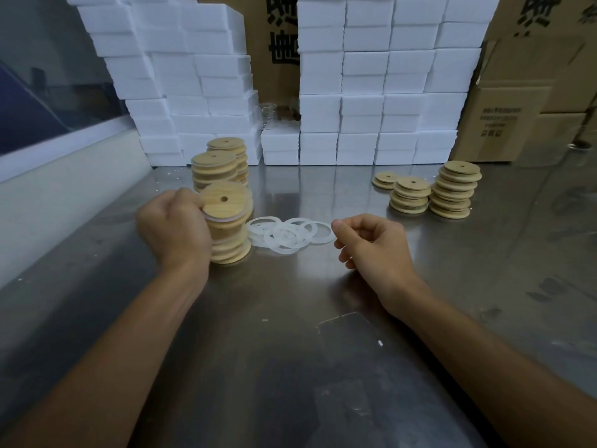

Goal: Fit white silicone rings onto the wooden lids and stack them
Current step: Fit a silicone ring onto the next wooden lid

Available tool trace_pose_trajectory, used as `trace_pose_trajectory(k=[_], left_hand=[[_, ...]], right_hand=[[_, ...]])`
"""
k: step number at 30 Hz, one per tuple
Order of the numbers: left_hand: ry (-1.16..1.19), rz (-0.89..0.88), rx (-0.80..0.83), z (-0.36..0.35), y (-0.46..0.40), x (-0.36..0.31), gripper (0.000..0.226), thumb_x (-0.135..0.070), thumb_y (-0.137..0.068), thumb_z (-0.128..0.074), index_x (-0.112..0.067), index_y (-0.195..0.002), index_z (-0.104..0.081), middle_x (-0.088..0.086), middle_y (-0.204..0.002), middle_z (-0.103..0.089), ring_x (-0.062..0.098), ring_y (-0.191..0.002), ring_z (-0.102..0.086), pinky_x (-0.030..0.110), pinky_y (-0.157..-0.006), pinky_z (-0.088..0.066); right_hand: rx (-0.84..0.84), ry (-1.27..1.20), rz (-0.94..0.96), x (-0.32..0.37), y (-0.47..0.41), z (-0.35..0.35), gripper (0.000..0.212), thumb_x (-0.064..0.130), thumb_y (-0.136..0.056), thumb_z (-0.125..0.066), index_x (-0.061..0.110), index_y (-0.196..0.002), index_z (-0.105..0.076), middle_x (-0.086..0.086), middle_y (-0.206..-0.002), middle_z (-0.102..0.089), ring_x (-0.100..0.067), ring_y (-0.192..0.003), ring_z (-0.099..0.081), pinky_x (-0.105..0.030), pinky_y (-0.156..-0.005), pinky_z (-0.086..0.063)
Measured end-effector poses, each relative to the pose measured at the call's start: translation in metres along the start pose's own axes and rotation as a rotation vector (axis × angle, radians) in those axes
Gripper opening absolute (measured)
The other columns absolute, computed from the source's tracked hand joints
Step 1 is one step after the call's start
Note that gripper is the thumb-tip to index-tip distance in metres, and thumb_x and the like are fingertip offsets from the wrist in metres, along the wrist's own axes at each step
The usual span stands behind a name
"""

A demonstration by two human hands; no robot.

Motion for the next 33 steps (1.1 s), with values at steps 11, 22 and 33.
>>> trace_pose_trajectory(k=[11,22,33], left_hand=[[-0.249,0.142,-0.054,0.013,-0.013,0.035,0.007,-0.018,-0.073,-0.054,-0.013,-0.068,-0.056,0.007,-0.069,-0.043,0.019,-0.065,-0.039,0.032,-0.057,-0.032],[-0.352,0.016,-0.036,0.016,-0.012,0.027,0.025,-0.027,-0.076,-0.05,-0.006,-0.063,-0.054,0.01,-0.062,-0.037,0.02,-0.058,-0.035,0.031,-0.055,-0.03],[-0.522,-0.958,0.61,-0.075,0.115,-0.034,0.025,-0.013,-0.078,-0.063,-0.013,-0.058,-0.048,-0.007,-0.055,-0.039,0.02,-0.05,-0.037,0.032,-0.045,-0.037]], right_hand=[[0.003,0.024,0.006,-0.001,0.0,0.0,0.015,0.024,-0.09,-0.07,0.012,-0.081,-0.07,0.003,-0.06,-0.067,-0.008,-0.05,-0.057,-0.018,-0.047,-0.044],[-0.019,0.011,-0.002,-0.007,-0.006,0.005,0.015,0.024,-0.091,-0.069,0.013,-0.081,-0.07,0.003,-0.059,-0.067,-0.006,-0.051,-0.058,-0.018,-0.049,-0.047],[-0.346,0.136,0.039,-0.011,-0.042,0.058,0.014,0.018,-0.091,-0.064,0.019,-0.105,-0.061,-0.004,-0.112,-0.065,-0.015,-0.086,-0.069,-0.038,-0.081,-0.059]])
Point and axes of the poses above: each hand's wrist, its own y-axis away from the middle knuckle, its own z-axis out of the back of the hand, x = y × z, the point moved 9 cm from there along -y, towards the middle knuckle
